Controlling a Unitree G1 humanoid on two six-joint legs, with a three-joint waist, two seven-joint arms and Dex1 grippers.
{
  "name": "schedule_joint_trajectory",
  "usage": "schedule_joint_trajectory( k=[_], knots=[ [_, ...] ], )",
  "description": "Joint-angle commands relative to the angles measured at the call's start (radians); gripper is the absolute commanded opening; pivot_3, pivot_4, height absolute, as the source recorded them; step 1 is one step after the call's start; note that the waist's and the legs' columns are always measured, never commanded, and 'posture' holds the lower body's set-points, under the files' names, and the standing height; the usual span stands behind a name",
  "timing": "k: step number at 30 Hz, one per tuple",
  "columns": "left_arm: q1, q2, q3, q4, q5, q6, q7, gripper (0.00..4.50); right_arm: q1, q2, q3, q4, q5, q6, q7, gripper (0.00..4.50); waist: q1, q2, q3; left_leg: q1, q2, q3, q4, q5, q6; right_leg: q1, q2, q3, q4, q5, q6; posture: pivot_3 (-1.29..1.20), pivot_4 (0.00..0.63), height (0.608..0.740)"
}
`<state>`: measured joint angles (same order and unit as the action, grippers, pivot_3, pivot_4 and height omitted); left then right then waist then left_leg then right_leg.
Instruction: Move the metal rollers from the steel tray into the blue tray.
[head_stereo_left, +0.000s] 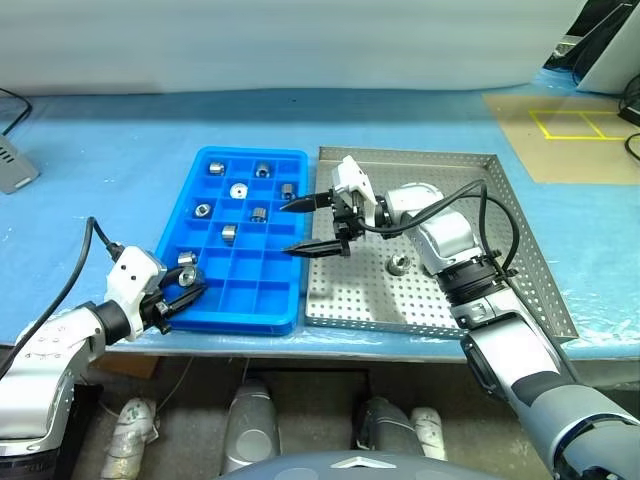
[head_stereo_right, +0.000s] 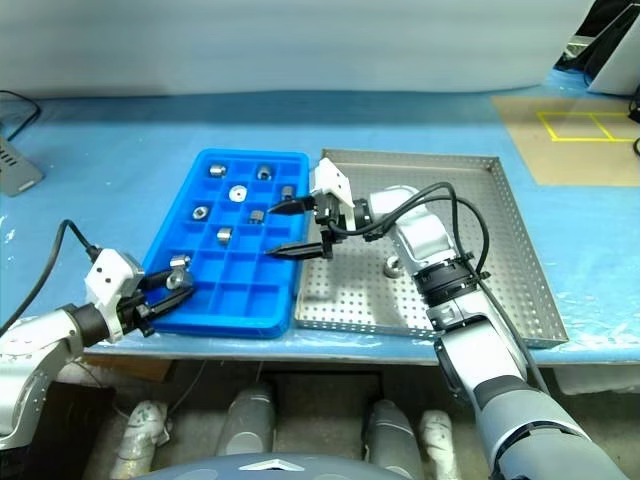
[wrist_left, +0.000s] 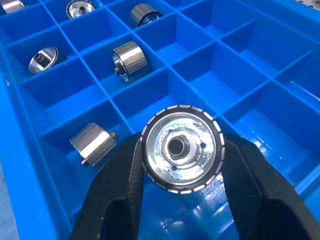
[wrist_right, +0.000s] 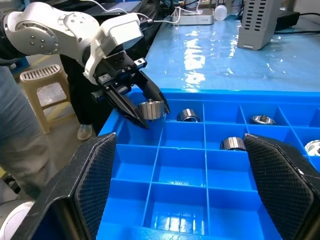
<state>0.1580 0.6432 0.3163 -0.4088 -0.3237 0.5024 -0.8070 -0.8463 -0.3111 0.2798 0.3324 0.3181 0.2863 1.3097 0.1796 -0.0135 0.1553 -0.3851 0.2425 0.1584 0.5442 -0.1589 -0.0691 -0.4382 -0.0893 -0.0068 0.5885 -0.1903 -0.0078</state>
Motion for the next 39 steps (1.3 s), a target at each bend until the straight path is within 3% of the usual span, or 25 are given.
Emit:
schedule_joint_trajectory(
  k=[1,10,11,15,23,33,39],
  knots=[
    [-0.012,0.009,-0.020,-0.040,-0.019,-0.008,0.009,1.99,-0.009,0.003,-0.013,-0.018,-0.004,-0.022,0.006,4.31,0.001,0.000,0.000,0.000,0.000,0.000,0.000,0.000,0.000,0.000,0.000,0.000,0.000,0.000,0.000,0.36,0.150,0.740],
    [-0.033,0.062,-0.093,0.015,-0.019,0.026,-0.018,1.99,0.019,-0.003,-0.026,-0.030,-0.020,-0.032,-0.024,4.31,-0.002,0.000,0.000,0.000,0.000,0.000,0.001,0.000,0.000,0.000,0.000,0.000,0.001,0.000,0.000,0.32,0.150,0.740],
    [-0.036,0.069,-0.099,0.020,-0.021,0.029,-0.023,2.64,0.023,-0.004,-0.028,-0.033,-0.020,-0.032,-0.026,4.31,-0.002,0.000,0.000,0.001,0.000,0.000,0.001,0.000,0.000,0.000,0.000,0.000,0.001,0.000,0.000,0.32,0.150,0.740],
    [-0.065,0.097,-0.111,0.040,-0.002,0.027,-0.018,3.82,0.037,-0.010,-0.036,-0.052,-0.013,-0.023,-0.038,4.31,-0.004,0.000,0.000,0.001,-0.001,0.000,0.001,0.000,0.000,0.001,0.000,0.000,0.001,0.000,0.000,0.31,0.150,0.740],
    [-0.276,0.082,-0.089,0.034,-0.147,0.088,-0.029,3.82,0.081,-0.086,-0.088,-0.138,0.003,0.046,-0.072,4.31,-0.002,0.000,0.000,0.001,-0.001,-0.002,0.003,0.002,-0.003,0.002,0.001,0.000,0.003,0.000,0.000,0.24,0.150,0.740],
    [-0.577,-0.069,-0.379,0.199,-0.131,0.065,-0.115,3.82,0.260,-0.279,-0.197,-0.231,0.000,0.113,-0.145,4.31,-0.028,0.000,-0.001,0.002,-0.003,-0.002,0.005,0.004,-0.005,0.004,0.001,0.003,0.005,0.000,0.000,0.10,0.150,0.740],
    [-0.680,-0.202,-0.462,0.318,-0.129,0.033,-0.154,3.82,0.371,-0.294,-0.204,-0.312,-0.012,0.123,-0.219,4.31,-0.064,0.000,-0.001,0.002,-0.003,-0.002,0.006,0.004,-0.005,0.004,0.001,0.004,0.004,0.000,0.000,0.03,0.150,0.740]
  ],
)
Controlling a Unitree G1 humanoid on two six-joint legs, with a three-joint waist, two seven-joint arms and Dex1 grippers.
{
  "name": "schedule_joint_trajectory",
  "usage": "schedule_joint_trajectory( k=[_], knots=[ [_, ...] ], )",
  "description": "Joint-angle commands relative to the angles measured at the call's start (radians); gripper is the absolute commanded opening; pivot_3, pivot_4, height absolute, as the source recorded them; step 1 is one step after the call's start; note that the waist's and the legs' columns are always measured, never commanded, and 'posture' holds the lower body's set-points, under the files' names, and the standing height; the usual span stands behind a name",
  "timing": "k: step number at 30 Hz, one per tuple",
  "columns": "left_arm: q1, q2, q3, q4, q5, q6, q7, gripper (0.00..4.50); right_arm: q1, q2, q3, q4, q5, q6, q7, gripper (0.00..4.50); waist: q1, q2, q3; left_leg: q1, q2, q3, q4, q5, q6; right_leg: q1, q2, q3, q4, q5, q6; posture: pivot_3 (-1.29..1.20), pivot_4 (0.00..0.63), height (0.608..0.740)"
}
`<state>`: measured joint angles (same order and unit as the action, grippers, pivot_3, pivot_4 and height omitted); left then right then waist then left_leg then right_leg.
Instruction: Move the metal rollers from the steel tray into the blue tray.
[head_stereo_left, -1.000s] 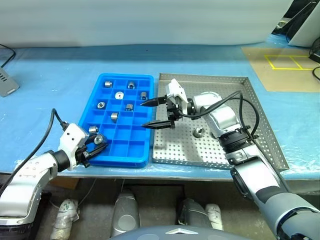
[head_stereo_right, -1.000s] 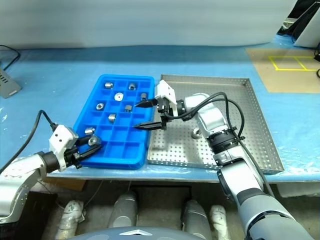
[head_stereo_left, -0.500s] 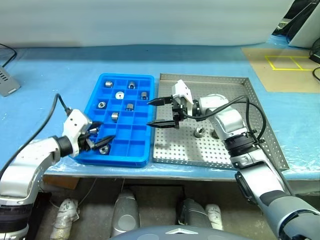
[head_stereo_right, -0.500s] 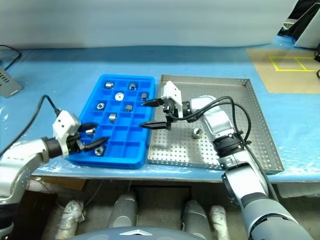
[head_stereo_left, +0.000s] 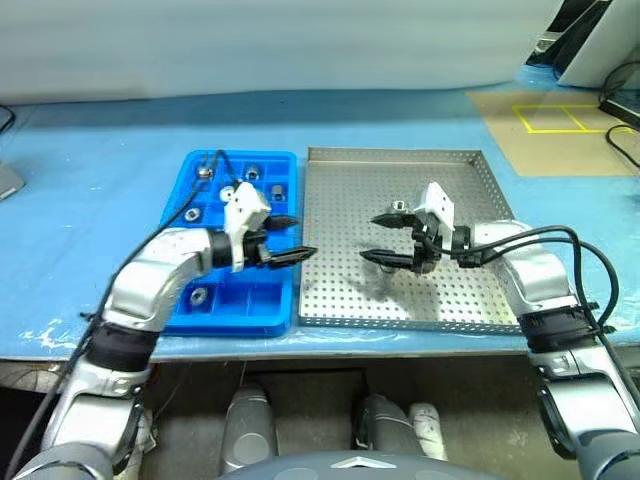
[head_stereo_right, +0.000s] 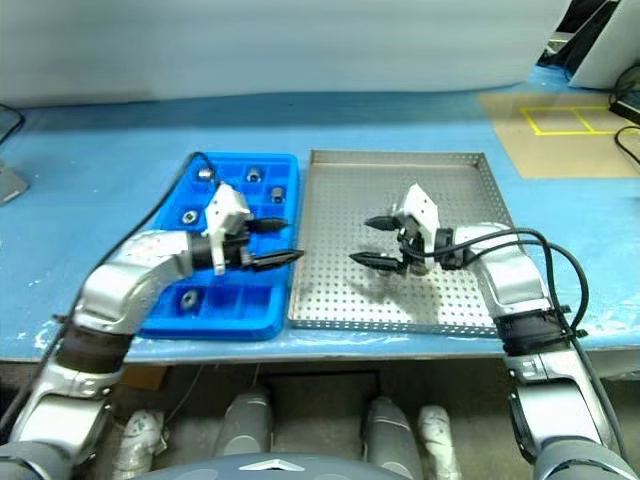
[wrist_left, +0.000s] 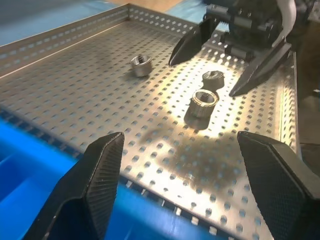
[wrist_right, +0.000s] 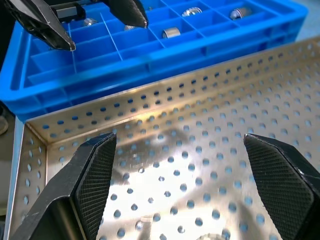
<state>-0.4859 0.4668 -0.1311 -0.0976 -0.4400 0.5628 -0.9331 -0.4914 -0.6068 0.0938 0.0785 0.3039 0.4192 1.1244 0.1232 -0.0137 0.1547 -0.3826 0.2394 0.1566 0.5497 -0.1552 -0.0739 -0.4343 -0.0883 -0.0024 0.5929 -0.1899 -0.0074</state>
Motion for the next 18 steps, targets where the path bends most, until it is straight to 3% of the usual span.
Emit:
schedule_joint_trajectory(
  k=[1,18],
  knots=[
    [-0.044,-0.035,-0.021,0.013,-0.011,-0.030,-0.034,3.82,0.027,0.002,-0.013,-0.061,-0.005,-0.019,-0.042,4.31,-0.016,0.000,0.000,0.000,0.000,0.000,0.000,0.000,0.000,0.000,0.000,0.001,0.000,0.000,0.000,0.03,0.150,0.740],
    [-0.075,-0.053,-0.053,0.056,0.003,-0.022,-0.092,3.82,0.091,0.059,-0.005,0.274,-0.113,-0.283,-0.110,4.31,-0.031,0.000,0.000,0.002,0.000,0.002,0.004,-0.003,0.007,0.003,-0.001,0.001,0.000,0.000,0.000,-0.01,0.150,0.740]
  ],
)
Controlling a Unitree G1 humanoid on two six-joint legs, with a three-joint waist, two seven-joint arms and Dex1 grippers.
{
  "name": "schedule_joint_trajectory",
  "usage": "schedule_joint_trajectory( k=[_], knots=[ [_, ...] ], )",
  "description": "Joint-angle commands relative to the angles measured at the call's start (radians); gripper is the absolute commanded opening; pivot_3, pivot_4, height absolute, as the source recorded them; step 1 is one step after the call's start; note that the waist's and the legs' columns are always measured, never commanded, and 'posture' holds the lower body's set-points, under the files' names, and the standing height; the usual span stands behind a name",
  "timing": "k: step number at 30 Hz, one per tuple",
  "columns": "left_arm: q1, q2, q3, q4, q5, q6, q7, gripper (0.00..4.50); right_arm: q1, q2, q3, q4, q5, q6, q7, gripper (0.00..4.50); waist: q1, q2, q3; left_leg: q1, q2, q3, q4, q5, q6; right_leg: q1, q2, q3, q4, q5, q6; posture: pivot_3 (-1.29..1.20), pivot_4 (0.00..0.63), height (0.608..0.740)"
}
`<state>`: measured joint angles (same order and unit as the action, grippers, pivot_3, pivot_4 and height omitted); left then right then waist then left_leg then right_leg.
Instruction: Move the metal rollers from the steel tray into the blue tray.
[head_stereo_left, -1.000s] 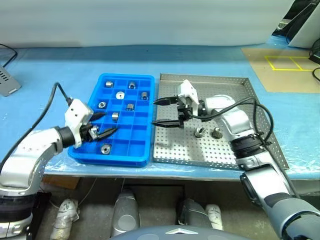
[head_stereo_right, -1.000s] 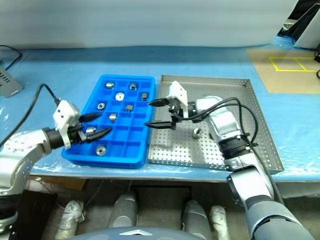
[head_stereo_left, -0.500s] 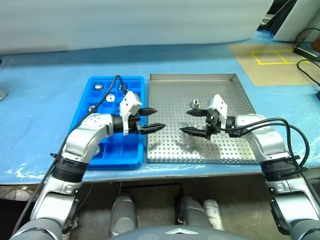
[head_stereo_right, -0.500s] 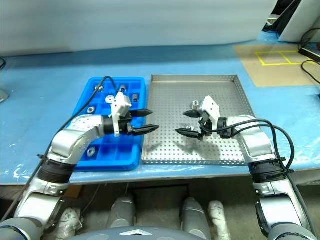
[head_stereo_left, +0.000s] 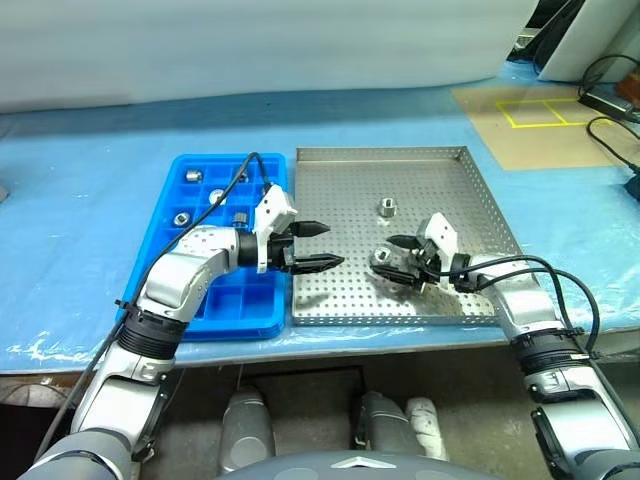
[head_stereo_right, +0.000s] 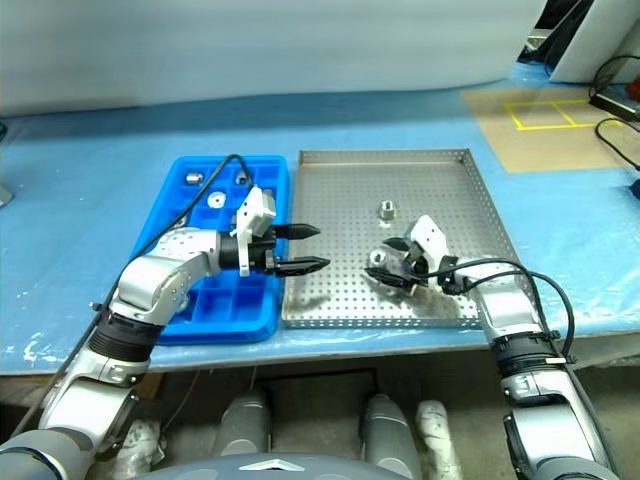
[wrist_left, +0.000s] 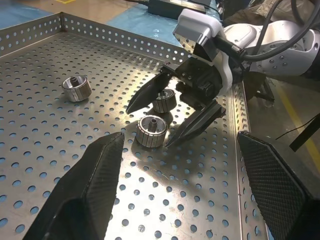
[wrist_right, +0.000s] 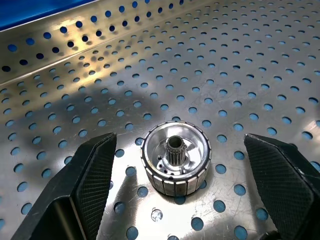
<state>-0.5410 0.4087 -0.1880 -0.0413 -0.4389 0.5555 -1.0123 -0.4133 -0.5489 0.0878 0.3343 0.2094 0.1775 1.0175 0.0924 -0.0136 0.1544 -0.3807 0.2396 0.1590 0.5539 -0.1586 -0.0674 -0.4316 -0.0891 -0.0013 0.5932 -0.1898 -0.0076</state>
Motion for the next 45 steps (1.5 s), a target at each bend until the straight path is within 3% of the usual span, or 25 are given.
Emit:
schedule_joint_trajectory(
  k=[1,4,9,14,18,20,25,31,45],
  knots=[
    [-0.019,0.005,0.004,0.001,0.003,-0.016,-0.013,3.82,0.015,0.003,0.003,0.026,-0.026,-0.054,-0.007,4.31,0.000,0.000,0.000,0.001,0.000,0.000,0.000,0.000,0.000,0.000,0.000,0.000,0.000,0.000,0.000,-0.01,0.150,0.740],
    [-0.015,0.006,0.004,0.004,0.011,-0.022,-0.012,3.82,0.015,0.011,-0.001,0.065,-0.032,-0.090,0.000,4.31,0.000,0.000,0.000,0.003,0.000,0.000,0.000,0.000,0.000,0.003,0.000,0.000,0.000,0.000,0.000,-0.01,0.150,0.740],
    [-0.004,0.007,-0.001,0.008,0.030,-0.033,-0.010,3.82,-0.027,0.034,-0.006,0.306,-0.056,-0.265,0.033,4.31,-0.003,-0.001,-0.001,0.011,0.000,0.001,0.001,-0.001,0.001,0.011,-0.001,0.000,0.000,0.000,0.000,-0.01,0.150,0.740],
    [0.004,0.002,-0.003,0.008,0.041,-0.037,-0.006,3.86,-0.111,0.082,0.008,0.642,-0.139,-0.485,-0.040,3.11,-0.013,-0.010,-0.010,0.015,0.000,0.001,0.001,-0.001,0.001,0.015,-0.001,0.000,0.000,0.000,-0.001,0.00,0.150,0.740],
    [0.014,0.001,-0.006,0.000,0.046,-0.038,-0.006,3.86,-0.166,0.119,0.007,0.835,-0.179,-0.575,-0.077,3.11,-0.027,-0.015,-0.013,0.027,0.000,0.001,0.001,-0.001,0.001,0.027,-0.001,-0.005,-0.004,0.000,-0.001,0.00,0.150,0.740],
    [0.016,0.001,-0.006,-0.002,0.045,-0.038,-0.005,3.86,-0.190,0.129,0.010,0.894,-0.204,-0.593,-0.108,3.11,-0.028,-0.017,-0.015,0.034,0.000,0.001,0.001,-0.002,0.002,0.033,-0.001,-0.006,-0.005,-0.004,0.006,0.00,0.150,0.740],
    [0.016,0.000,-0.005,0.005,0.048,-0.041,-0.004,3.86,-0.234,0.138,0.000,0.956,-0.231,-0.591,-0.126,3.11,-0.024,-0.018,-0.016,0.034,0.000,-0.001,0.001,-0.002,0.002,0.033,-0.001,-0.008,-0.005,-0.004,0.006,0.00,0.150,0.740],
    [0.016,0.002,-0.004,0.010,0.047,-0.039,-0.006,3.86,-0.284,0.122,-0.064,0.969,-0.192,-0.544,-0.019,3.11,-0.026,-0.015,-0.017,0.031,0.000,-0.001,-0.003,-0.002,0.002,0.030,-0.001,-0.009,-0.005,-0.001,0.001,0.00,0.150,0.740],
    [0.015,0.004,-0.009,0.026,0.067,-0.052,-0.013,3.86,-0.317,-0.006,-0.178,0.966,-0.152,-0.434,0.139,3.11,-0.014,-0.002,-0.014,0.022,0.002,0.004,-0.010,-0.003,0.001,0.021,-0.003,-0.009,-0.009,-0.005,-0.009,-0.01,0.150,0.740]
  ],
)
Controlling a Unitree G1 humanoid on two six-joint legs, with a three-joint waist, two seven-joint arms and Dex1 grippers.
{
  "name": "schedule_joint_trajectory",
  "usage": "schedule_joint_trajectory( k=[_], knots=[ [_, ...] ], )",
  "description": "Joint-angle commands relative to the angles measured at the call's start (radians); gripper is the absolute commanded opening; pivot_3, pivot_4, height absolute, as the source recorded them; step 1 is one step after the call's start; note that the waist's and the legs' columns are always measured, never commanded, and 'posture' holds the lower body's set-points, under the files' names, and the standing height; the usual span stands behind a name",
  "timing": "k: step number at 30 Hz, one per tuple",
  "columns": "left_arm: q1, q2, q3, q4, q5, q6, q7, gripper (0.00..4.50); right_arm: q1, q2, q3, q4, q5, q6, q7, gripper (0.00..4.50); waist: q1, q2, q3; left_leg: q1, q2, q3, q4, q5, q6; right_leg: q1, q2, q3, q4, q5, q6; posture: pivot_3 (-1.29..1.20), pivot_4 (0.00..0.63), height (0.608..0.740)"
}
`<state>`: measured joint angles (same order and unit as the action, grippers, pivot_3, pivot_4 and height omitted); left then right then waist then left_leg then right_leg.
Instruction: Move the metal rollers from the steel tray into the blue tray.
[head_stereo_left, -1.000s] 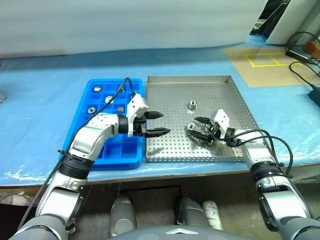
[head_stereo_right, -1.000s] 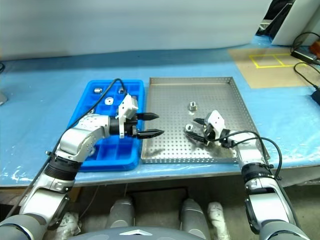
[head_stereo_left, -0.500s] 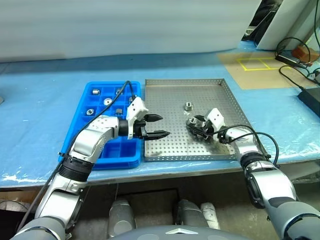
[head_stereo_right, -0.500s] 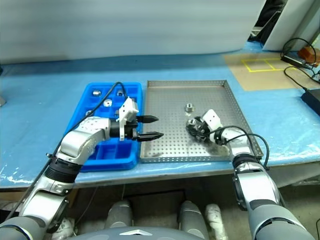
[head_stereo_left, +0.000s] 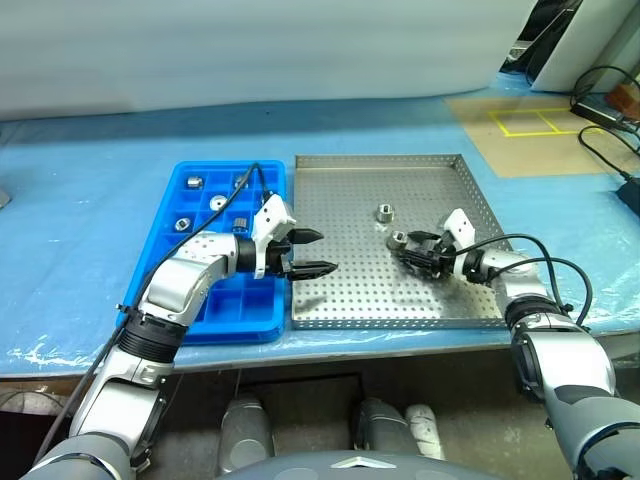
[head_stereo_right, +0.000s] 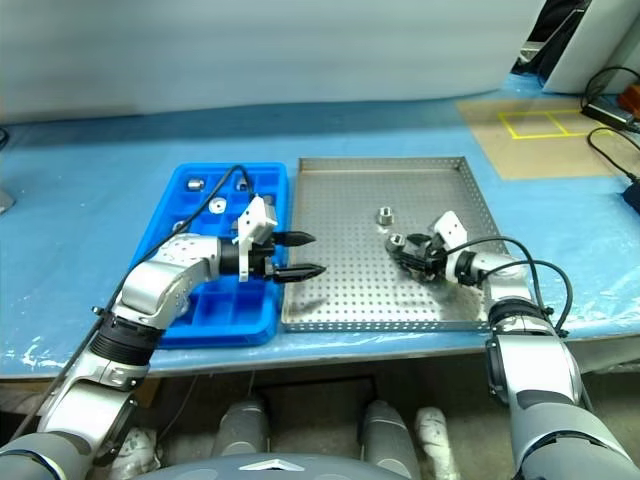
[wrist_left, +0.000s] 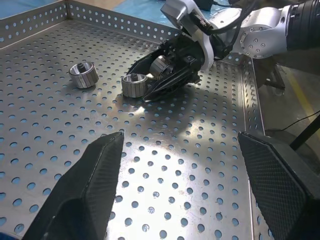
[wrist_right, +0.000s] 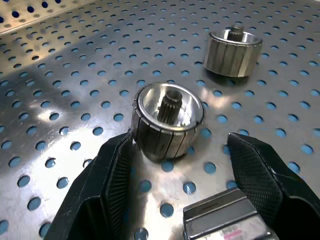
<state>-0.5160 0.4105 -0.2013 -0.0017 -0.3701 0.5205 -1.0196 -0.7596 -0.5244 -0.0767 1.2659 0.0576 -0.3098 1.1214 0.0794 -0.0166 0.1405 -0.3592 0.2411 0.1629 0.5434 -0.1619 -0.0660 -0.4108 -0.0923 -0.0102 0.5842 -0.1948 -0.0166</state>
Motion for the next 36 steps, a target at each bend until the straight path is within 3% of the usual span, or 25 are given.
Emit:
schedule_joint_trajectory(
  k=[1,5,13,16,21,33,36],
  knots=[
    [-0.009,0.002,0.004,-0.014,-0.001,-0.017,-0.006,3.86,0.027,-0.038,-0.021,0.035,0.006,0.063,0.054,3.11,0.000,0.001,0.001,-0.001,0.000,0.000,0.000,0.000,0.000,-0.001,0.000,0.000,0.000,0.000,0.000,-0.01,0.150,0.740],
    [-0.012,0.000,0.002,-0.013,0.000,-0.016,-0.005,3.86,0.016,-0.046,-0.041,0.030,0.017,0.087,0.102,3.11,0.000,0.002,0.000,-0.009,0.000,0.000,0.000,0.000,0.000,-0.009,0.000,0.000,0.000,0.000,0.000,-0.02,0.150,0.740],
    [-0.025,-0.004,0.001,-0.002,0.006,-0.021,-0.005,3.86,0.018,-0.038,-0.057,0.019,0.014,0.086,0.110,3.11,-0.002,0.003,0.001,-0.012,0.001,0.003,0.000,-0.001,0.001,-0.012,0.000,0.000,-0.001,0.000,0.000,-0.02,0.150,0.740],
    [-0.023,-0.006,0.000,0.002,0.009,-0.027,-0.005,3.86,0.013,-0.037,-0.061,0.018,0.014,0.078,0.097,2.57,-0.003,0.003,0.001,-0.012,0.001,0.004,0.000,-0.001,0.001,-0.012,0.000,0.000,-0.001,0.000,0.000,-0.02,0.150,0.740],
    [-0.021,-0.011,-0.003,0.006,0.014,-0.034,-0.004,3.86,-0.001,-0.041,-0.049,0.023,-0.010,0.072,0.049,1.00,-0.010,0.005,0.002,-0.012,0.001,0.004,-0.001,-0.001,0.001,-0.013,0.000,0.000,-0.001,0.000,0.000,-0.02,0.150,0.740],
    [-0.013,-0.011,0.011,-0.031,-0.003,-0.008,-0.001,3.86,-0.045,-0.070,-0.069,0.019,0.009,0.120,0.107,0.98,-0.010,0.006,0.003,-0.012,0.001,0.005,-0.001,-0.001,0.001,-0.013,0.000,0.000,-0.001,0.000,0.000,-0.02,0.150,0.740],
    [-0.009,0.004,0.027,-0.041,-0.015,0.001,-0.008,3.86,0.292,-0.123,-0.083,-0.783,0.237,0.421,0.229,0.98,0.012,0.010,0.008,-0.016,0.002,0.005,-0.002,-0.001,0.002,-0.015,0.000,0.001,-0.003,-0.001,0.001,-0.02,0.150,0.740]
  ],
)
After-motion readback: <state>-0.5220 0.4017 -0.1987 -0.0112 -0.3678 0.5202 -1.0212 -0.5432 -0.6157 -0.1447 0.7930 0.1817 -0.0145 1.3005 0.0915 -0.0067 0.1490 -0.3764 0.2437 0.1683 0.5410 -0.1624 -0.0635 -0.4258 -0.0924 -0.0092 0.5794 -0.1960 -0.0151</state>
